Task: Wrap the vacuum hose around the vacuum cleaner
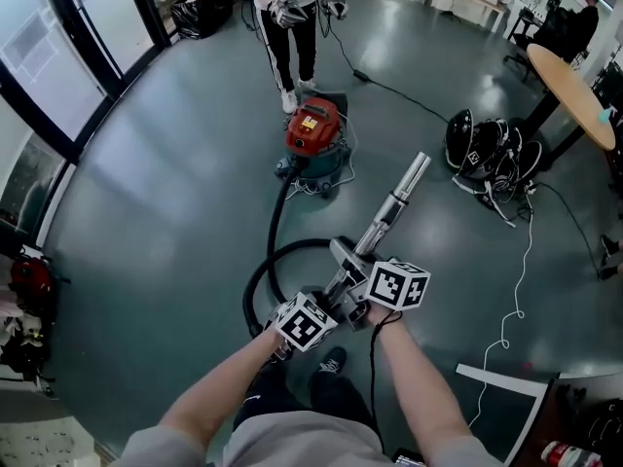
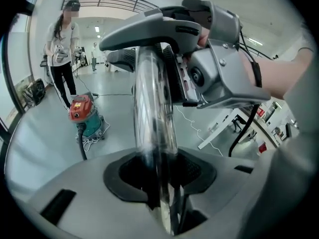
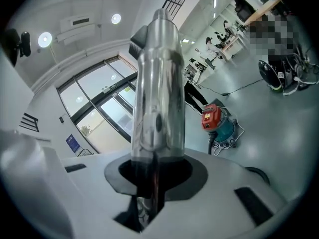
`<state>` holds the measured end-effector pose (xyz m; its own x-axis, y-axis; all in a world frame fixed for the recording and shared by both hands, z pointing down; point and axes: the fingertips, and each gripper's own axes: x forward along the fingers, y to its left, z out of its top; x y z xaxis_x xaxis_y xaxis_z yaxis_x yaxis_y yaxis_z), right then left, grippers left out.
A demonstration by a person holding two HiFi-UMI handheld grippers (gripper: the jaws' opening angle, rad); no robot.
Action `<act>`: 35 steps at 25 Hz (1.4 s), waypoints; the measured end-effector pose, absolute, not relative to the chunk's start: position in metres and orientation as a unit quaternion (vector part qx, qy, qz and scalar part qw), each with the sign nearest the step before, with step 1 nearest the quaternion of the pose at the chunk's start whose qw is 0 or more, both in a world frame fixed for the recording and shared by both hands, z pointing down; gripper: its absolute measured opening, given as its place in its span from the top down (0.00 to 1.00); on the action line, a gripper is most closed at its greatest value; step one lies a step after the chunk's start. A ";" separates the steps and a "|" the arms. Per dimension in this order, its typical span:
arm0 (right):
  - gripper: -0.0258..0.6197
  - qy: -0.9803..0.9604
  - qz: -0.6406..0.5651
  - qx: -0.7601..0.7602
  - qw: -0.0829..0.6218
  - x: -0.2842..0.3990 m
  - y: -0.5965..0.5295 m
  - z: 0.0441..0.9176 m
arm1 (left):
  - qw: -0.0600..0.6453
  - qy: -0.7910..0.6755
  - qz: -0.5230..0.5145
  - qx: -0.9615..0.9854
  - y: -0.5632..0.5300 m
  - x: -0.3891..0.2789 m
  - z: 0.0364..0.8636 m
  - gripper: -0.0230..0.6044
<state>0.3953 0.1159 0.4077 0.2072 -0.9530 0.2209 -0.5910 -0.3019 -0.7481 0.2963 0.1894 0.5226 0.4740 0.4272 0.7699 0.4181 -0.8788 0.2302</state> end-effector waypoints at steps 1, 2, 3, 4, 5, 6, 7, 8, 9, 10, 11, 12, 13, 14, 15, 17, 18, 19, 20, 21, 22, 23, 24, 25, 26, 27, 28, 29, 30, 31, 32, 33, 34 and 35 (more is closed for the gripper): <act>0.83 0.530 -0.341 -0.729 0.266 0.397 0.119 0.406 | 0.000 0.252 0.449 0.857 0.192 0.296 0.520 0.74; 0.83 0.531 -0.340 -0.728 0.267 0.399 0.122 0.404 | -0.004 0.260 0.449 0.855 0.193 0.294 0.518 0.73; 0.83 0.532 -0.338 -0.728 0.268 0.402 0.124 0.402 | -0.006 0.266 0.448 0.853 0.193 0.292 0.517 0.70; 0.83 0.533 -0.337 -0.728 0.268 0.405 0.126 0.400 | -0.005 0.271 0.448 0.852 0.192 0.289 0.516 0.66; 0.83 0.536 -0.335 -0.728 0.266 0.408 0.128 0.398 | -0.004 0.274 0.448 0.851 0.190 0.287 0.514 0.63; 0.83 0.538 -0.333 -0.728 0.263 0.410 0.130 0.395 | -0.002 0.276 0.447 0.851 0.189 0.284 0.512 0.61; 0.83 0.542 -0.331 -0.728 0.260 0.412 0.130 0.393 | -0.003 0.277 0.446 0.851 0.188 0.283 0.509 0.59; 0.83 0.546 -0.329 -0.727 0.256 0.413 0.131 0.391 | -0.006 0.278 0.445 0.851 0.188 0.282 0.507 0.59; 0.83 0.549 -0.328 -0.726 0.252 0.414 0.131 0.389 | -0.012 0.279 0.444 0.851 0.189 0.282 0.505 0.59; 0.83 0.553 -0.328 -0.725 0.247 0.415 0.131 0.388 | -0.018 0.281 0.443 0.851 0.189 0.282 0.503 0.59; 0.83 0.556 -0.327 -0.725 0.242 0.416 0.132 0.387 | -0.025 0.282 0.442 0.851 0.189 0.281 0.500 0.59; 0.83 0.560 -0.327 -0.724 0.237 0.417 0.134 0.386 | -0.031 0.284 0.441 0.851 0.189 0.281 0.498 0.59; 0.83 0.563 -0.326 -0.723 0.232 0.418 0.135 0.385 | -0.036 0.286 0.441 0.850 0.189 0.279 0.496 0.59; 0.83 0.566 -0.325 -0.723 0.228 0.419 0.137 0.384 | -0.041 0.288 0.440 0.849 0.187 0.279 0.493 0.59; 0.83 0.568 -0.324 -0.723 0.224 0.420 0.138 0.384 | -0.048 0.289 0.439 0.849 0.185 0.279 0.490 0.59; 0.83 0.573 -0.325 -0.722 0.214 0.421 0.138 0.384 | -0.061 0.287 0.434 0.852 0.175 0.282 0.483 0.59; 0.83 0.575 -0.327 -0.720 0.207 0.421 0.138 0.385 | -0.066 0.285 0.431 0.854 0.168 0.285 0.479 0.59; 0.83 0.579 -0.330 -0.718 0.200 0.420 0.138 0.387 | -0.072 0.283 0.427 0.856 0.162 0.288 0.475 0.59; 0.83 0.584 -0.332 -0.716 0.192 0.419 0.137 0.389 | -0.080 0.281 0.422 0.858 0.155 0.292 0.472 0.59; 0.83 0.589 -0.334 -0.713 0.183 0.417 0.137 0.390 | -0.089 0.280 0.416 0.860 0.148 0.297 0.467 0.59; 0.83 0.594 -0.337 -0.710 0.172 0.416 0.135 0.392 | -0.098 0.281 0.409 0.863 0.141 0.303 0.462 0.59; 0.83 0.599 -0.340 -0.707 0.162 0.414 0.133 0.394 | -0.107 0.281 0.404 0.864 0.134 0.309 0.457 0.59; 0.83 0.602 -0.343 -0.705 0.151 0.412 0.130 0.396 | -0.116 0.282 0.397 0.866 0.126 0.316 0.450 0.59; 0.83 0.605 -0.348 -0.702 0.140 0.410 0.126 0.398 | -0.125 0.284 0.387 0.868 0.118 0.323 0.442 0.59; 0.83 0.607 -0.354 -0.700 0.130 0.408 0.121 0.401 | -0.135 0.285 0.376 0.871 0.110 0.330 0.435 0.59; 0.83 0.608 -0.359 -0.698 0.120 0.406 0.116 0.404 | -0.146 0.288 0.364 0.874 0.102 0.337 0.426 0.59; 0.83 0.608 -0.365 -0.696 0.110 0.403 0.111 0.406 | -0.158 0.293 0.351 0.875 0.095 0.345 0.418 0.59; 0.83 0.608 -0.370 -0.695 0.102 0.402 0.106 0.409 | -0.171 0.299 0.339 0.876 0.089 0.352 0.411 0.59; 0.83 0.608 -0.374 -0.694 0.094 0.400 0.102 0.411 | -0.185 0.305 0.327 0.875 0.084 0.359 0.405 0.59; 0.83 0.608 -0.377 -0.694 0.086 0.400 0.097 0.413 | -0.201 0.312 0.317 0.873 0.078 0.366 0.399 0.59; 0.83 0.607 -0.380 -0.694 0.078 0.400 0.091 0.415 | -0.217 0.318 0.306 0.870 0.072 0.373 0.393 0.59; 0.83 0.605 -0.383 -0.694 0.072 0.399 0.085 0.417 | -0.233 0.325 0.296 0.867 0.066 0.378 0.388 0.59; 0.83 0.603 -0.388 -0.694 0.066 0.399 0.079 0.419 | -0.248 0.331 0.286 0.864 0.060 0.383 0.384 0.59; 0.83 0.601 -0.392 -0.694 0.061 0.399 0.073 0.422 | -0.262 0.336 0.277 0.861 0.054 0.388 0.380 0.59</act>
<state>0.3991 0.0725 0.4222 -0.0301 -0.8816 0.4710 -0.7860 -0.2702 -0.5560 0.3879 0.0543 0.3800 0.6205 0.4339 0.6532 0.7244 -0.6363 -0.2654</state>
